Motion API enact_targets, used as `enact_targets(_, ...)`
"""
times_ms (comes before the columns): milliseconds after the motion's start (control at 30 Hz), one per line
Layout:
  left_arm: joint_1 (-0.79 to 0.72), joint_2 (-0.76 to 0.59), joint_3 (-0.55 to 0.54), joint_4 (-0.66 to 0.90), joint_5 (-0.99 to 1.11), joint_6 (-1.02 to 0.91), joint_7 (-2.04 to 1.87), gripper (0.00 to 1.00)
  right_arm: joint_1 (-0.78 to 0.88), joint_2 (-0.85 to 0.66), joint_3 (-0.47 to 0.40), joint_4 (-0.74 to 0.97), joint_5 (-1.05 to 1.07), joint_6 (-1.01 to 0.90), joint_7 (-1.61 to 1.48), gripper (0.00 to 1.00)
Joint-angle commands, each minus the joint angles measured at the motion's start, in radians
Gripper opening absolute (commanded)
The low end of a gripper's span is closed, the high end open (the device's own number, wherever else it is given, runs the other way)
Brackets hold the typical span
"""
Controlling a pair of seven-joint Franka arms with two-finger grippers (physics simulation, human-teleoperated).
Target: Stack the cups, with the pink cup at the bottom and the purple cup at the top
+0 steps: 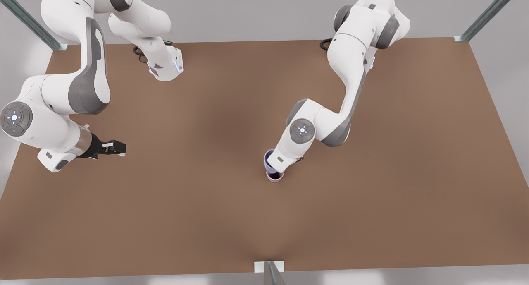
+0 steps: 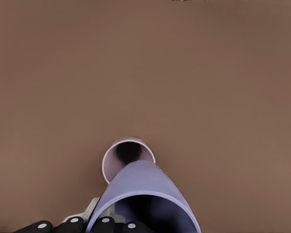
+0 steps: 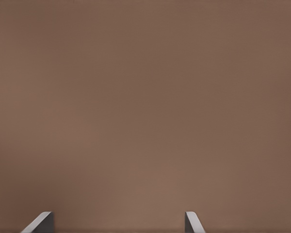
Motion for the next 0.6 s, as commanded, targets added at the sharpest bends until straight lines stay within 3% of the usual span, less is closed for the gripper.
enact_targets(0, 0.008, 0.006, 0.0, 0.0, 0.013, 0.005, -0.41, 0.21, 0.0, -0.001, 0.0, 0.001, 0.001, 0.0, -0.006, 1.0)
enact_targets(567, 0.014, 0.027, -0.022, -0.046, 0.007, 0.063, -0.413, 0.21, -0.001, 0.007, 0.0, 0.002, 0.004, -0.006, -0.01, 1.0)
